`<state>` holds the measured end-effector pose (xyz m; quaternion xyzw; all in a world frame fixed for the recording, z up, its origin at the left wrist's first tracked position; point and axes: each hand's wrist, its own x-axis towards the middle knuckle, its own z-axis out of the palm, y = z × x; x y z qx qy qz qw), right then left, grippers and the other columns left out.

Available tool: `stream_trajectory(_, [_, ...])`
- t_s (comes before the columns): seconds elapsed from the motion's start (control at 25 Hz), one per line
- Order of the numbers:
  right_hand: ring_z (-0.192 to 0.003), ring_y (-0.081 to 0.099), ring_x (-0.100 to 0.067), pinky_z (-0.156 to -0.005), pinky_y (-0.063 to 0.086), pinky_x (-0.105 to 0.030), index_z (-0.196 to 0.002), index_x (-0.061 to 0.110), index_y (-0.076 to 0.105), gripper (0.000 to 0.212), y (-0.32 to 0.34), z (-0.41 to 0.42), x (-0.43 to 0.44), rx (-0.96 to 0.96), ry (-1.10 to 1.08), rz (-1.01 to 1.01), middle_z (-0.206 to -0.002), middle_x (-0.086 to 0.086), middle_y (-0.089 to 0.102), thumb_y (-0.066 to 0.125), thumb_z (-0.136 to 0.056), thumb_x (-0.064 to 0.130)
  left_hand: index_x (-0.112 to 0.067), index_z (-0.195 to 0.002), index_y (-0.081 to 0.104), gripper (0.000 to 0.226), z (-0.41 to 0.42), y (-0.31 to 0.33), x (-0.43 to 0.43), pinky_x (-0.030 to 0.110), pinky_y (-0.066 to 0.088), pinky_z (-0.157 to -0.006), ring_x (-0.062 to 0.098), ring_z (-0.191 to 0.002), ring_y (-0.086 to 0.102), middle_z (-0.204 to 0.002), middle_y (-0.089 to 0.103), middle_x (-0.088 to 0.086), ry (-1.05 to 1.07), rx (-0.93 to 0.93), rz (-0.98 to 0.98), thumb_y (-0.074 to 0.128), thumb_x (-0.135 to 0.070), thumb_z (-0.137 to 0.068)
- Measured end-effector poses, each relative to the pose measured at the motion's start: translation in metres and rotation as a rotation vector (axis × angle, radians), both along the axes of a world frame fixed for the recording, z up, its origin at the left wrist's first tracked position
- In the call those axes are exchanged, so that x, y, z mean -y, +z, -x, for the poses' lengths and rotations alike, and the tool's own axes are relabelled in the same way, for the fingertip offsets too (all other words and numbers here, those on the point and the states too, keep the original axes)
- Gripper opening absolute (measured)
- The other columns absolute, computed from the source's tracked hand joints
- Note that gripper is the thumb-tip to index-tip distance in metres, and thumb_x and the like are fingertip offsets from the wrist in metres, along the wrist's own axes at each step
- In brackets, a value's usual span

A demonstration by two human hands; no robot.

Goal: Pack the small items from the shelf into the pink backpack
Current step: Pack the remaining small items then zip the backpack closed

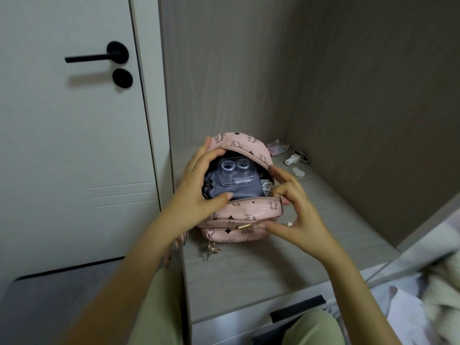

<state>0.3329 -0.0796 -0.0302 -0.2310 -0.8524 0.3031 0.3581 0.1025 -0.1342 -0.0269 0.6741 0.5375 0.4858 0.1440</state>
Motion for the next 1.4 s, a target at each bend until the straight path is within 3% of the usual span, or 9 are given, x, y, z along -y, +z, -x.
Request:
stream_trajectory(0.12, [-0.124, 0.049, -0.015, -0.09, 0.045, -0.029, -0.093, 0.01, 0.056, 0.015, -0.001, -0.004, -0.01, -0.188, -0.021, 0.071, -0.13, -0.003, 0.052, 0.061, -0.083, 0.019, -0.037, -0.136, 0.032, 0.064, -0.004, 0.0, -0.003, 0.028, 0.016, -0.114, 0.001, -0.142, 0.008, -0.156, 0.006, -0.019, 0.068, 0.006, 0.014, 0.064, -0.02, -0.083])
stream_trajectory(0.32, [-0.082, 0.057, -0.003, -0.073, 0.047, -0.017, -0.088, 0.009, 0.057, 0.009, -0.017, -0.006, -0.08, -0.439, -0.349, 0.236, -0.092, -0.001, 0.062, 0.051, -0.093, 0.004, -0.027, -0.137, 0.032, 0.066, -0.024, 0.0, -0.024, 0.028, 0.014, -0.111, 0.018, -0.142, 0.011, -0.157, 0.009, -0.009, 0.277, -0.027, -0.003, 0.057, -0.008, -0.078])
stream_trajectory(0.44, [-0.081, 0.053, -0.008, -0.072, 0.041, -0.024, -0.095, 0.008, 0.058, 0.013, -0.039, -0.003, -0.155, -0.222, -0.549, 0.243, -0.096, -0.006, 0.062, 0.054, -0.088, -0.001, -0.025, -0.137, 0.033, 0.064, -0.022, 0.002, -0.042, 0.029, 0.014, -0.109, 0.02, -0.141, 0.013, -0.157, 0.012, -0.007, 0.3, -0.008, 0.019, 0.051, -0.011, -0.077])
stream_trajectory(0.56, [-0.111, 0.052, -0.026, -0.09, 0.043, -0.035, -0.121, 0.009, 0.056, 0.034, -0.058, 0.012, -0.233, 0.37, -0.574, 0.064, -0.129, -0.013, 0.055, 0.058, -0.087, 0.013, -0.029, -0.138, 0.032, 0.061, -0.016, 0.004, -0.053, 0.028, 0.015, -0.107, 0.016, -0.14, 0.013, -0.155, 0.013, -0.013, 0.299, 0.031, 0.052, 0.044, -0.021, -0.078])
stream_trajectory(0.68, [-0.135, 0.03, -0.036, -0.109, 0.028, -0.041, -0.14, 0.015, 0.04, 0.054, -0.07, 0.043, -0.296, 0.829, -0.469, -0.1, -0.152, -0.015, 0.027, 0.054, -0.09, 0.028, -0.037, -0.136, 0.03, 0.068, -0.013, -0.001, -0.059, 0.03, 0.015, -0.109, 0.009, -0.139, 0.013, -0.15, 0.012, -0.025, 0.29, 0.032, 0.033, 0.033, -0.036, -0.068])
stream_trajectory(0.84, [-0.131, 0.032, -0.04, -0.107, 0.031, -0.047, -0.136, 0.011, 0.043, 0.045, -0.087, 0.071, -0.333, 0.917, -0.577, -0.125, -0.148, -0.017, 0.031, 0.037, -0.096, 0.029, -0.043, -0.134, 0.026, 0.067, -0.012, -0.006, -0.059, 0.033, 0.019, -0.11, 0.005, -0.138, 0.013, -0.151, 0.01, -0.026, 0.308, 0.019, 0.004, 0.036, -0.032, -0.069])
stream_trajectory(1.04, [-0.107, 0.057, -0.034, -0.084, 0.046, -0.037, -0.118, 0.004, 0.061, 0.034, -0.076, 0.07, -0.319, 0.67, -0.596, -0.069, -0.119, -0.019, 0.061, 0.05, -0.091, 0.021, -0.043, -0.134, 0.025, 0.065, -0.015, 0.0, -0.059, 0.034, 0.017, -0.111, 0.006, -0.139, 0.01, -0.151, 0.009, -0.025, 0.287, 0.041, 0.054, 0.034, -0.033, -0.07])
stream_trajectory(1.24, [-0.07, 0.056, -0.009, -0.068, 0.046, -0.029, -0.11, 0.008, 0.067, 0.031, -0.011, 0.059, -0.246, -0.157, -0.72, 0.059, -0.095, -0.008, 0.065, 0.062, -0.08, 0.006, -0.031, -0.139, 0.028, 0.07, -0.02, 0.003, -0.049, 0.035, 0.014, -0.115, 0.006, -0.14, 0.007, -0.153, 0.008, -0.021, 0.286, 0.046, 0.073, 0.039, -0.02, -0.071])
stream_trajectory(1.4, [-0.077, 0.054, -0.01, -0.069, 0.049, -0.025, -0.106, 0.019, 0.059, 0.032, 0.059, 0.051, -0.154, -0.579, -0.545, 0.097, -0.104, 0.006, 0.06, 0.066, -0.079, 0.003, -0.03, -0.142, 0.026, 0.072, -0.018, 0.003, -0.038, 0.043, 0.018, -0.116, 0.014, -0.142, 0.013, -0.156, 0.013, -0.013, 0.314, 0.042, 0.108, 0.045, -0.017, -0.074])
